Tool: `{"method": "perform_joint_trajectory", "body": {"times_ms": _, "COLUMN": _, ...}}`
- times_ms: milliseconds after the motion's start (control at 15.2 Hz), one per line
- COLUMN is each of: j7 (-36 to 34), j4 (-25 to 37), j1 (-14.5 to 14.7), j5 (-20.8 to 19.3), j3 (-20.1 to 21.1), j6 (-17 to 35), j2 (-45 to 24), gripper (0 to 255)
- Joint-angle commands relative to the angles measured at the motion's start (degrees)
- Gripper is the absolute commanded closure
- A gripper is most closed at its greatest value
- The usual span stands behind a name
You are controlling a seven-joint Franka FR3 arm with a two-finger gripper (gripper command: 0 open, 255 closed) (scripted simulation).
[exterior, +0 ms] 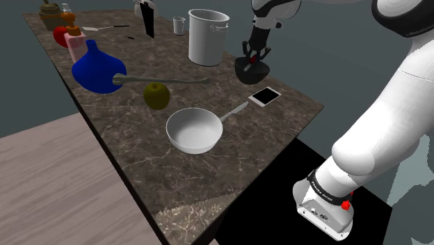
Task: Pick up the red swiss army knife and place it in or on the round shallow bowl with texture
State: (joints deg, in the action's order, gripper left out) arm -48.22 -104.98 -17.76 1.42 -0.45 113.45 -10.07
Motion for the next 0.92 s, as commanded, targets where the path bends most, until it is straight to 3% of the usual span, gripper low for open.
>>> {"method": "perform_joint_trajectory", "body": {"times_ms": 0, "j7": 0.0, "j4": 0.0, "j1": 0.0, "j5": 0.0, "j3": 0.0, "j6": 0.0, "j2": 0.0, "gripper": 255}}
{"method": "perform_joint_trajectory", "body": {"times_ms": 66, "j7": 0.0, "j4": 0.0, "j1": 0.0, "j5": 0.0, "j3": 0.0, "j6": 0.0, "j2": 0.0, "gripper": 255}}
{"method": "perform_joint_trajectory", "body": {"times_ms": 132, "j7": 0.0, "j4": 0.0, "j1": 0.0, "j5": 0.0, "j3": 0.0, "j6": 0.0, "j2": 0.0, "gripper": 0}}
{"method": "perform_joint_trajectory", "body": {"times_ms": 462, "j7": 0.0, "j4": 0.0, "j1": 0.0, "j5": 0.0, "j3": 0.0, "j6": 0.0, "j2": 0.0, "gripper": 0}}
{"method": "perform_joint_trajectory", "body": {"times_ms": 726, "j7": 0.0, "j4": 5.7, "j1": -0.1, "j5": -0.1, "j3": -0.1, "j6": -7.0, "j2": 1.2, "gripper": 0}}
{"method": "perform_joint_trajectory", "body": {"times_ms": 858, "j7": 0.0, "j4": 5.7, "j1": -0.1, "j5": -0.1, "j3": -0.1, "j6": -7.0, "j2": 1.3, "gripper": 0}}
